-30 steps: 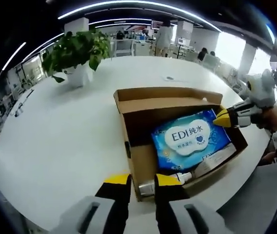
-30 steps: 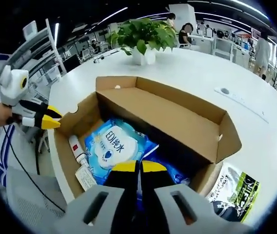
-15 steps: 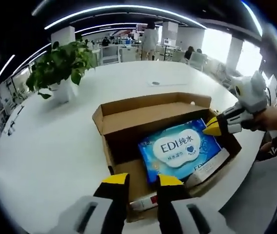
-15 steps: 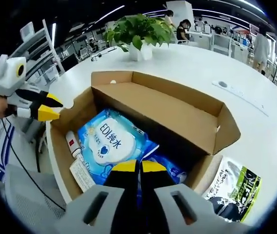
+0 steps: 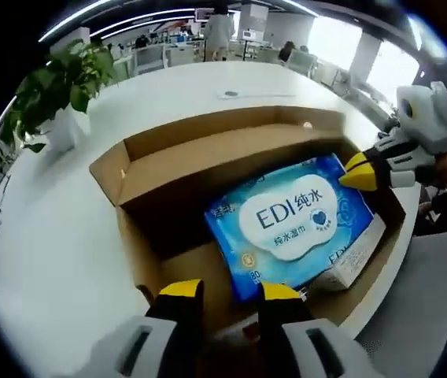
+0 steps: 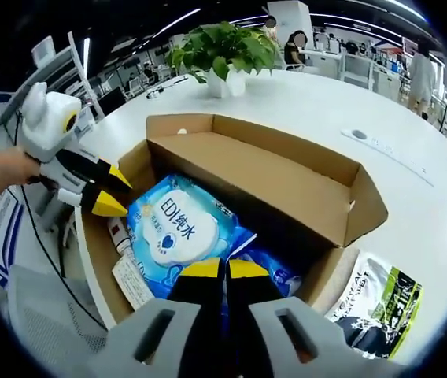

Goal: Operate the shoe box by opening the lid, removing the specified soft item, and placing it in the target area until the item is outside and the box remains undamaged.

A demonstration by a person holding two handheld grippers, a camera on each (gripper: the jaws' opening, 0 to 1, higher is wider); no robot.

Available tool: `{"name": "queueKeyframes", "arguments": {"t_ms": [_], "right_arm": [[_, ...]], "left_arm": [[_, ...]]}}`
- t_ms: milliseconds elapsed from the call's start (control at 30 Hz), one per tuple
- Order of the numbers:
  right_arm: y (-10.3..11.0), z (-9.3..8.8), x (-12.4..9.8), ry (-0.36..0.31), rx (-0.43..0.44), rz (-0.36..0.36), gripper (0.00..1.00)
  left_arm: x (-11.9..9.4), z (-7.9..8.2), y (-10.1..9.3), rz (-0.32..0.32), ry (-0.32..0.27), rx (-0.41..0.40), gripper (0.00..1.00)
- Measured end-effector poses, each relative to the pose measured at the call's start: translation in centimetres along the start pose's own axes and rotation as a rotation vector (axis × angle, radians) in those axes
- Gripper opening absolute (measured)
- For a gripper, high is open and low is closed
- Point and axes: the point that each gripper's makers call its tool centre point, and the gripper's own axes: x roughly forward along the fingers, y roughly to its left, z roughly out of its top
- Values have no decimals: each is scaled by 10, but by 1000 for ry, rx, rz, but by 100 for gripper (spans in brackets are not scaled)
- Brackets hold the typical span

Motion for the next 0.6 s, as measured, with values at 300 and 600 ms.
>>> {"name": "queueKeyframes", "arguments": {"t_ms": [300, 600], "right_arm": [[1, -2, -1, -2, 3, 4, 0], [1, -3, 0, -10, 16, 4, 0]], "left_arm": [[15, 1, -15, -64, 33, 44, 25], [24, 0, -17, -64, 42, 1, 12]]}}
